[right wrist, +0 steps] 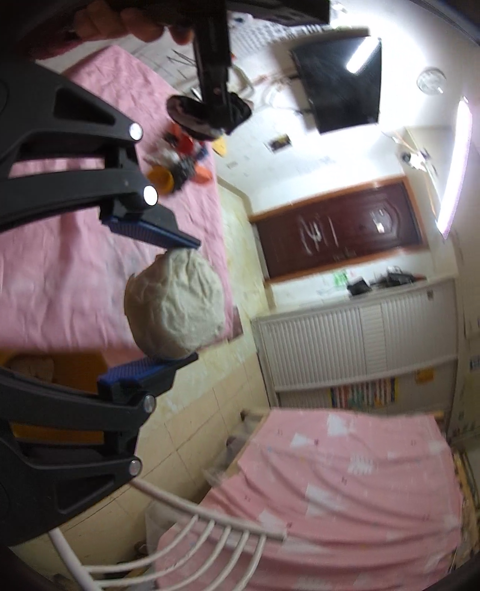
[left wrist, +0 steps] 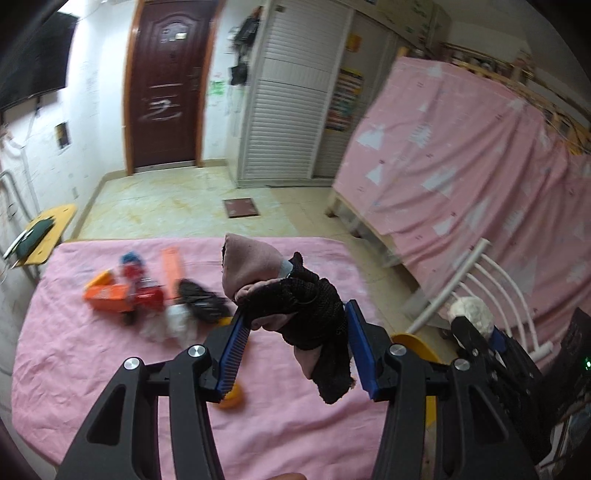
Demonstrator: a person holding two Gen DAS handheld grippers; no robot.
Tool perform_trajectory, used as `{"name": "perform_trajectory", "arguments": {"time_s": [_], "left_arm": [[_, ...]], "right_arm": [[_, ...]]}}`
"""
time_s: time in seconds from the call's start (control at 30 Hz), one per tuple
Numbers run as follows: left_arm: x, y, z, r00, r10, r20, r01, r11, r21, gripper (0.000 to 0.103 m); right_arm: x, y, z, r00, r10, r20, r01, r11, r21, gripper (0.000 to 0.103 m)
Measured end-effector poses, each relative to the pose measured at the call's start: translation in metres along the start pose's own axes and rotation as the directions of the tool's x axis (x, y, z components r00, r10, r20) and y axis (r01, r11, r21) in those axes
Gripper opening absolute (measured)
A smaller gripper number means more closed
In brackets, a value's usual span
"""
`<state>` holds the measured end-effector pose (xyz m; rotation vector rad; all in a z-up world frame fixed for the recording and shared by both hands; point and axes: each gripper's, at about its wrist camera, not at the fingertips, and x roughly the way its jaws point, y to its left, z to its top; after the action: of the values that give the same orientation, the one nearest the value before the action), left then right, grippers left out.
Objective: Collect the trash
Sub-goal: 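Carry sock and clay ball to the yellow bucket and release both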
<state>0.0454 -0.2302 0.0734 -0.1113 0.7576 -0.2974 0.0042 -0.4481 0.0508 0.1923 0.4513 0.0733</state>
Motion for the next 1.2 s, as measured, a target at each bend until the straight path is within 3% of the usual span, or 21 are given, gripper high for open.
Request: {"name": "perform_trajectory", "arguments": {"time_s": [0.27,0.43,0.53,0.6,0.9,1.2], "left_arm": [[0.033,-0.079,-0.004,0.991,-0.123,-0.054,0.128,0.987,0.101,0.045],[0.056,-0.117,-0.011,0.974,-0.203,-0.101,0.217,0.962,0.167,0.047],[0.068,-0.136,-0.016,0.969,-0.209,-0.133,0.233,0.95,0.206,0.052],[0.074,-0.146,-0.018,0.964,-0.214,-0.155,0.247,0.94,0.234,0.061],[0.071,-0.149,-0.015,0.963,-0.218,-0.156,0.25,0.942,0.223,0.067],[0.05,-0.108,-0.006,0.975,-0.189,-0.114,0.207,0.962,0.178,0.067]], "right_arm": [[-0.012,-0.056,0.001,0.996,-0.083,0.024,0.08,0.991,0.11,0.053],[-0.014,-0.085,-0.003,0.992,-0.123,0.016,0.118,0.978,0.17,0.053],[-0.017,-0.1,-0.003,0.99,-0.141,0.024,0.133,0.968,0.211,0.068],[-0.019,-0.107,-0.004,0.988,-0.151,0.03,0.14,0.961,0.237,0.07],[-0.019,-0.115,-0.002,0.986,-0.161,0.033,0.147,0.952,0.269,0.07],[0.001,-0.071,0.0,0.995,-0.096,0.013,0.092,0.981,0.171,0.07]]}}
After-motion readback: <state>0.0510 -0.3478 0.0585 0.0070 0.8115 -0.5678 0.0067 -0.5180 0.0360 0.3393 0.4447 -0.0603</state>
